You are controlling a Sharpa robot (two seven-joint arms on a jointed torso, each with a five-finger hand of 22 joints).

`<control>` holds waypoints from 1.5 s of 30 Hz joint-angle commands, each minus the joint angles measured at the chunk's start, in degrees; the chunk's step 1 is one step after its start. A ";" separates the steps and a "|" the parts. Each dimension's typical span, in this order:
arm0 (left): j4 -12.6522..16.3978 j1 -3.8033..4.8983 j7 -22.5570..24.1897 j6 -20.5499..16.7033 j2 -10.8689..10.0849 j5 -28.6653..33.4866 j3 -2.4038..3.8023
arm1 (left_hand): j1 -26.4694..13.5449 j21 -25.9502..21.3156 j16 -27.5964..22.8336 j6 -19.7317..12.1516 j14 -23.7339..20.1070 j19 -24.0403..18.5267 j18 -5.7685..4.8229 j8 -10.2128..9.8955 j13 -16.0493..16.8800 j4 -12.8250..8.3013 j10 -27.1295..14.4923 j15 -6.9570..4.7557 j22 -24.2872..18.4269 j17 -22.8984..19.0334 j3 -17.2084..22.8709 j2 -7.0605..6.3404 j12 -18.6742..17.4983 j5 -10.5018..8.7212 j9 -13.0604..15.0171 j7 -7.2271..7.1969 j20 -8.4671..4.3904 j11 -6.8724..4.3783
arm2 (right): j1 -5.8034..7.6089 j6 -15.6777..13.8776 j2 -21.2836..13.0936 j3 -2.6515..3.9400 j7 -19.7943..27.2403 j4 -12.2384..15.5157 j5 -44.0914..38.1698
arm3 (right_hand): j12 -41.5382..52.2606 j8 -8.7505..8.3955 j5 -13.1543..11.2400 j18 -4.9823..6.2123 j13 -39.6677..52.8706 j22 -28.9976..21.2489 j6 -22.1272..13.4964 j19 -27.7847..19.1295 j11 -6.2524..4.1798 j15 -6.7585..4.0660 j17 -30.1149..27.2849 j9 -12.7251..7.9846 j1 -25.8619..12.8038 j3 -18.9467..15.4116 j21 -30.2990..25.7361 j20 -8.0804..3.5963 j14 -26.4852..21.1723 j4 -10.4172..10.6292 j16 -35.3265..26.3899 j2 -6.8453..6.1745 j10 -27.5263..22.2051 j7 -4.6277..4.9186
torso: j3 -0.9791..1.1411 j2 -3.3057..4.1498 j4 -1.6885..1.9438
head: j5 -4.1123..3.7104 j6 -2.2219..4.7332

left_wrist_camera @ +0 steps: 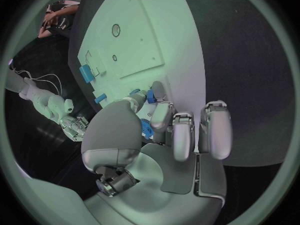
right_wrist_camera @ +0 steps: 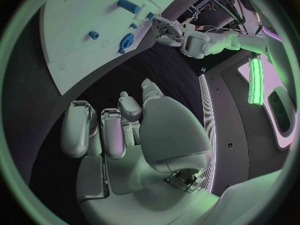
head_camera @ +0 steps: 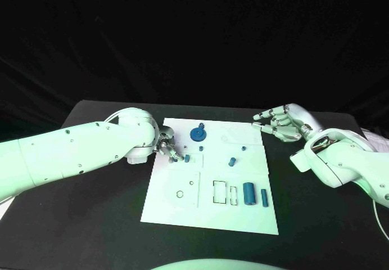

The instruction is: Assemble the parts on the task board

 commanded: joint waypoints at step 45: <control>-0.37 -0.25 -0.43 3.38 0.60 -2.99 -0.10 | 6.33 0.51 0.17 -0.12 5.92 2.79 -1.20 -0.13 1.11 -5.14 0.90 -0.48 8.82 15.08 7.79 -0.44 0.47 0.17 0.18 -0.50 -0.51 -0.32 | -0.08 0.49 0.27 0.00 0.18 -0.09 -0.14 | -0.26 -0.13 0.47 0.33 -0.12 -0.08 0.01 -0.29 -0.06 -0.14 4.34 -0.09 -0.13 -0.33 -0.40 0.08 3.68 0.03 -0.40 0.39 -0.48 -0.08 | 0.00 0.03 0.00 | -0.21 -0.44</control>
